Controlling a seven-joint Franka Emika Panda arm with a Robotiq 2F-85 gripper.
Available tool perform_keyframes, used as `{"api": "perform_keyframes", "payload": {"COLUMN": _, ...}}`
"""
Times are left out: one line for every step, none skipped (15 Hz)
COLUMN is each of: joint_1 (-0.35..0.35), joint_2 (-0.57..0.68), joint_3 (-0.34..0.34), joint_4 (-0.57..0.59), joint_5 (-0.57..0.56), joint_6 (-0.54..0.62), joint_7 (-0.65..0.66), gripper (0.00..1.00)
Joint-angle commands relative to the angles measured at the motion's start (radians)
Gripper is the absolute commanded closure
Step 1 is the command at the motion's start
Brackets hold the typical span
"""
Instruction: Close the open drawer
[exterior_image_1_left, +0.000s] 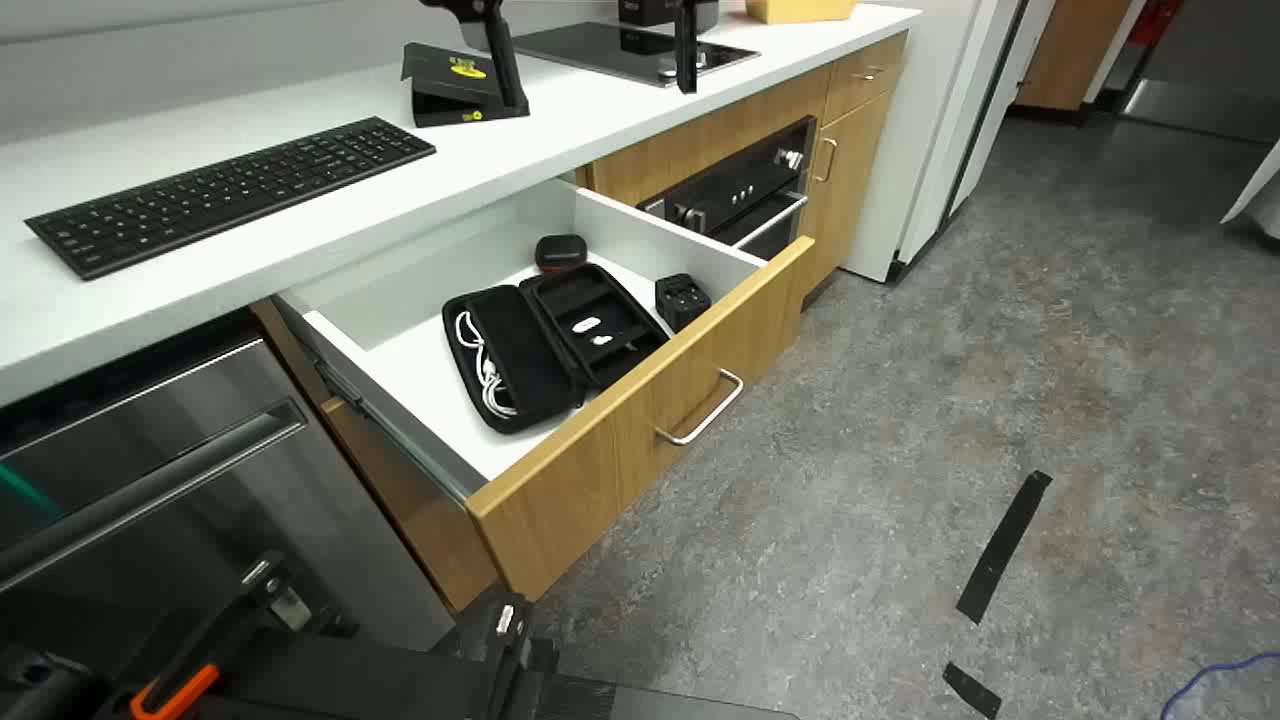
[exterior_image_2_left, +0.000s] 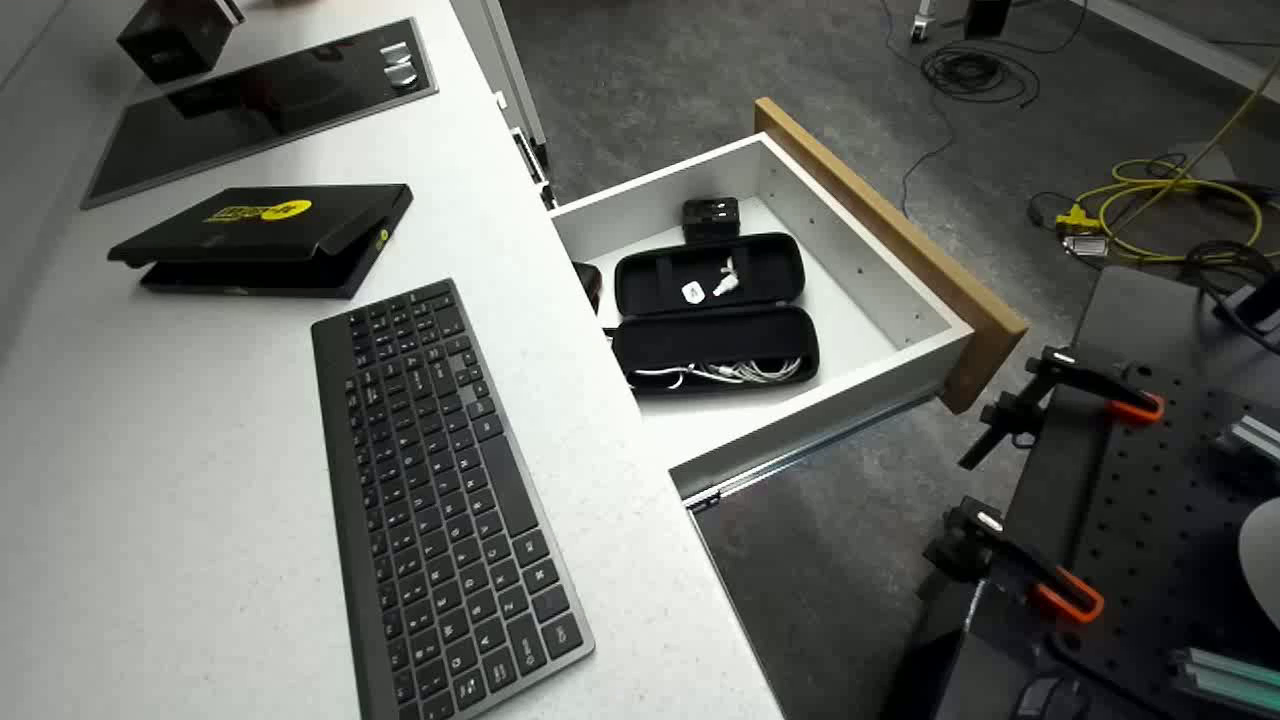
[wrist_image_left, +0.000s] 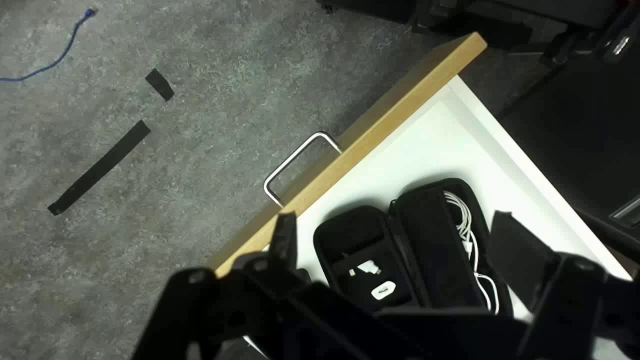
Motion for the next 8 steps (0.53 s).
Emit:
{"api": "perform_keyframes", "payload": {"joint_1": -0.007, "joint_2": 0.001, "joint_3": 0.007, "joint_4": 0.001, "joint_5": 0.003, "joint_6": -0.001, "joint_7": -0.002, "gripper": 0.0}}
{"api": "perform_keyframes", "payload": {"joint_1": -0.007, "joint_2": 0.001, "joint_3": 0.007, "joint_4": 0.001, "joint_5": 0.003, "joint_6": -0.001, "joint_7": -0.002, "gripper": 0.0}}
{"api": "perform_keyframes", "payload": {"joint_1": -0.013, "joint_2": 0.03, "joint_3": -0.004, "joint_4": 0.012, "joint_5": 0.011, "joint_6": 0.021, "joint_7": 0.003, "gripper": 0.0}}
{"api": "perform_keyframes", "payload": {"joint_1": -0.016, "joint_2": 0.053, "joint_3": -0.015, "joint_4": 0.02, "joint_5": 0.02, "joint_6": 0.031, "joint_7": 0.005, "gripper": 0.0}}
{"api": "perform_keyframes", "payload": {"joint_1": -0.025, "joint_2": 0.082, "joint_3": -0.027, "joint_4": 0.021, "joint_5": 0.019, "joint_6": 0.064, "joint_7": 0.011, "gripper": 0.0}}
{"api": "perform_keyframes", "payload": {"joint_1": -0.037, "joint_2": 0.116, "joint_3": -0.04, "joint_4": 0.018, "joint_5": 0.011, "joint_6": 0.111, "joint_7": 0.014, "gripper": 0.0}}
{"api": "perform_keyframes", "payload": {"joint_1": -0.052, "joint_2": 0.152, "joint_3": -0.05, "joint_4": 0.017, "joint_5": 0.002, "joint_6": 0.16, "joint_7": 0.025, "gripper": 0.0}}
{"api": "perform_keyframes", "payload": {"joint_1": -0.07, "joint_2": 0.19, "joint_3": -0.06, "joint_4": 0.013, "joint_5": -0.013, "joint_6": 0.23, "joint_7": 0.035, "gripper": 0.0}}
